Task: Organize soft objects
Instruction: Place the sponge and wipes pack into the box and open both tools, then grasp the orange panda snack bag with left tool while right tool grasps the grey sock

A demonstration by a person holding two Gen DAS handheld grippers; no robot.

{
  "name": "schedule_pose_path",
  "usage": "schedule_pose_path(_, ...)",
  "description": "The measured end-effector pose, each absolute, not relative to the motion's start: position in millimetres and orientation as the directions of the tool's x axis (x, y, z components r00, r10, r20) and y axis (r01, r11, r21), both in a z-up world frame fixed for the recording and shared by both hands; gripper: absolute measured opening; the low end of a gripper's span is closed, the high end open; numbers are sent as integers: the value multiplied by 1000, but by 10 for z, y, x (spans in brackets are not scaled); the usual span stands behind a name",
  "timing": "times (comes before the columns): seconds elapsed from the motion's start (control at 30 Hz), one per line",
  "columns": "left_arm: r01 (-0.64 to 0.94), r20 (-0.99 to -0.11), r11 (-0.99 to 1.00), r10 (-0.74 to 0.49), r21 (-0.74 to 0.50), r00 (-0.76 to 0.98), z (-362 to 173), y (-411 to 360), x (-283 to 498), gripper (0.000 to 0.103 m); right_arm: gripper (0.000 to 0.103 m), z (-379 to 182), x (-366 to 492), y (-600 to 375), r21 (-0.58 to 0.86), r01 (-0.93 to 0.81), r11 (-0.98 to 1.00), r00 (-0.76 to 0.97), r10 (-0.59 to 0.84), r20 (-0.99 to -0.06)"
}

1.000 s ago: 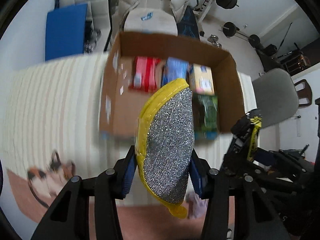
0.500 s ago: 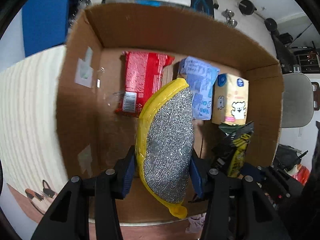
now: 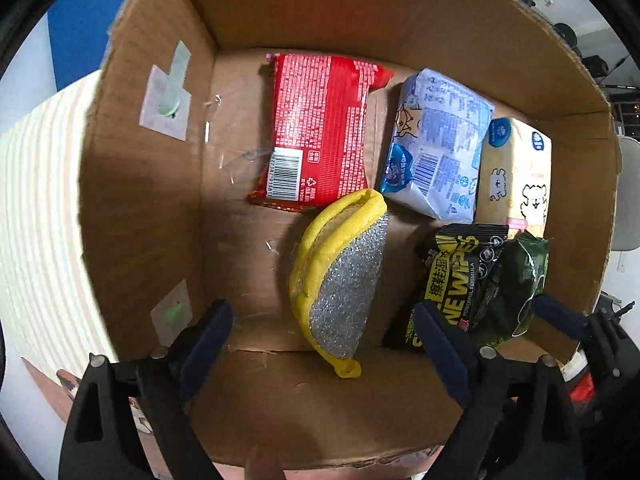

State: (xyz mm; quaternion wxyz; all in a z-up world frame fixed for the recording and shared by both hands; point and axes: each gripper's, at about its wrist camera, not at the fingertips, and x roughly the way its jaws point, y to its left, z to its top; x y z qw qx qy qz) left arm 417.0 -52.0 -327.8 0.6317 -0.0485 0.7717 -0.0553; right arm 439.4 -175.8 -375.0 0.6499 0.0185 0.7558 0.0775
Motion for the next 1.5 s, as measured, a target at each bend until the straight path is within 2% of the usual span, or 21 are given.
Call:
schedule_pose_path(0.03,-7,-970,989,-149,-150,-190,-3253,-510,4157,100,103,-3734,4389,-1756,135,-74,988,-152,122,-981)
schedule_pose_path(0.27,8,-983,991,-132,-134,-129,-2869,-451,3902,100,103,-3465,4287,-1743,84,-77,994,-112,75,-991)
schedule_pose_path(0.47,79,-999,996,-38,-36,20,-2309,-500,3688,100,103,-3131,4128,-1841,96,-28,995,-49,95,-994)
schedule_pose_path(0.7,76,-986,996,-49,-37,159,-1718,-499,3353,100,103,-2628,3826,-1960,114,-6,993,73,114,-991)
schedule_pose_path(0.83,93,-973,995,-58,-38,225,-1597,-539,3153,100,103,-2433,3522,-2128,152,13,988,122,150,-981)
schedule_pose_path(0.97,119,-970,992,-79,-53,231,-1641,-593,2827,100,103,-2419,3079,-2311,171,48,984,136,163,-977)
schedule_pose_path(1.07,149,-979,988,-79,-51,187,-1888,-670,2559,100,103,-2587,2686,-2462,183,98,978,107,172,-979)
schedule_pose_path(1.17,204,-993,979,-32,-9,111,-2297,-772,2343,98,103,-3034,2289,-2537,181,144,973,7,182,-983)
schedule_pose_path(1.23,221,-998,975,-20,-8,52,-2528,-826,2276,89,102,-3366,2045,-2572,186,183,965,-79,203,-976)
schedule_pose_path(1.43,245,-998,969,-21,-35,-62,-3047,-1023,2280,89,99,-4097,1560,-2600,189,277,942,-201,249,-947)
schedule_pose_path(1.5,255,-997,967,-11,-31,-80,-3176,-1124,2317,89,95,-4205,1457,-2586,204,296,933,-211,272,-939)
